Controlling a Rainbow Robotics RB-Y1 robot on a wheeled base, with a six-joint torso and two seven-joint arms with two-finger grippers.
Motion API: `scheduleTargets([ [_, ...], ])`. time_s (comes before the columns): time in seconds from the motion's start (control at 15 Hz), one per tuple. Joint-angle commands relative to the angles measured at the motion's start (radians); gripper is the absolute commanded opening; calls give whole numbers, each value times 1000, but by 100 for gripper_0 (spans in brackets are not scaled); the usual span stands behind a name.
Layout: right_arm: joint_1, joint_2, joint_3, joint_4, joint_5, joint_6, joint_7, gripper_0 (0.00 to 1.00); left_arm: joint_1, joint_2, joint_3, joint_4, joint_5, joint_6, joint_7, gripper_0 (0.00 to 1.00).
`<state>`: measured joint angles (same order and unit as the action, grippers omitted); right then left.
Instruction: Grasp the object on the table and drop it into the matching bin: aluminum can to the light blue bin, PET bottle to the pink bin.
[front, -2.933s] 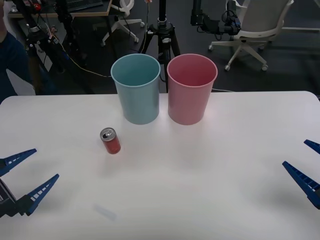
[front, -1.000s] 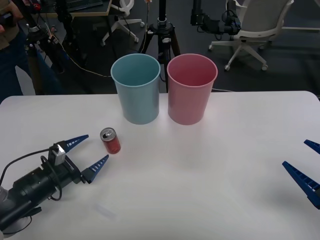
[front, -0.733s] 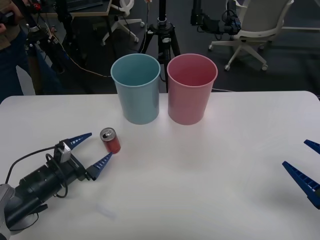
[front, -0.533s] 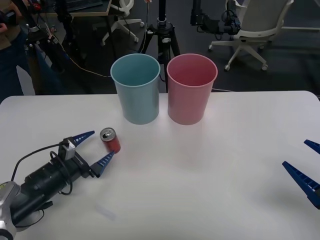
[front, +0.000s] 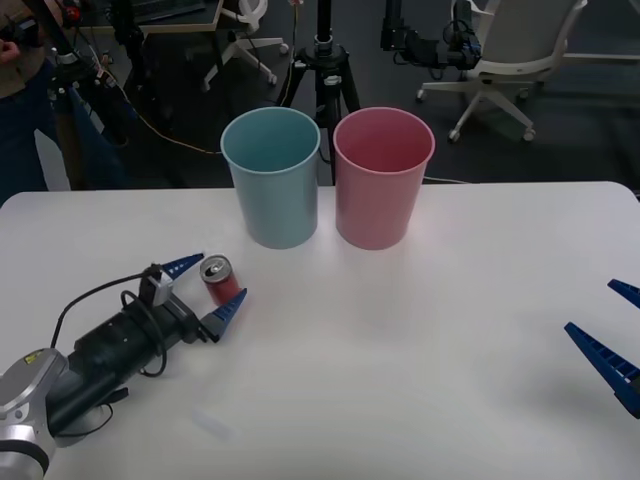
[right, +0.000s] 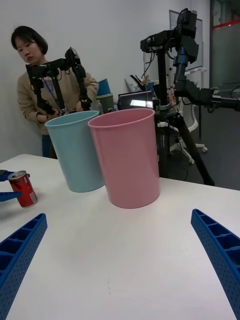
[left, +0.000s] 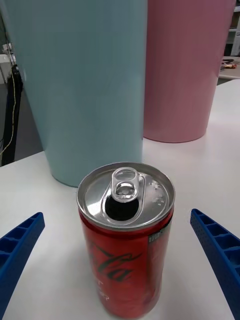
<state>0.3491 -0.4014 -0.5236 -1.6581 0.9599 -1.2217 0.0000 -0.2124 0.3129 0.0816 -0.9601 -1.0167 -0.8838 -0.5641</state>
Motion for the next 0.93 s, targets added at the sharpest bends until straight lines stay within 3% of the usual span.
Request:
scheduleTargets([
  [0.07,0,0,0,0,0,0,0,100,-8,0,-20,0,9,23,3,100],
  [0.73,0,0,0,0,0,0,0,100,-22,0,-42,0,9,37,23,100],
  [0.8,0,0,0,0,0,0,0,100,-24,0,-42,0,9,39,23,94],
  [0.87,0,0,0,0,0,0,0,100,-22,0,-43,0,9,39,26,67],
  [0.93,0,0,0,0,0,0,0,100,-22,0,-45,0,14,39,26,26],
])
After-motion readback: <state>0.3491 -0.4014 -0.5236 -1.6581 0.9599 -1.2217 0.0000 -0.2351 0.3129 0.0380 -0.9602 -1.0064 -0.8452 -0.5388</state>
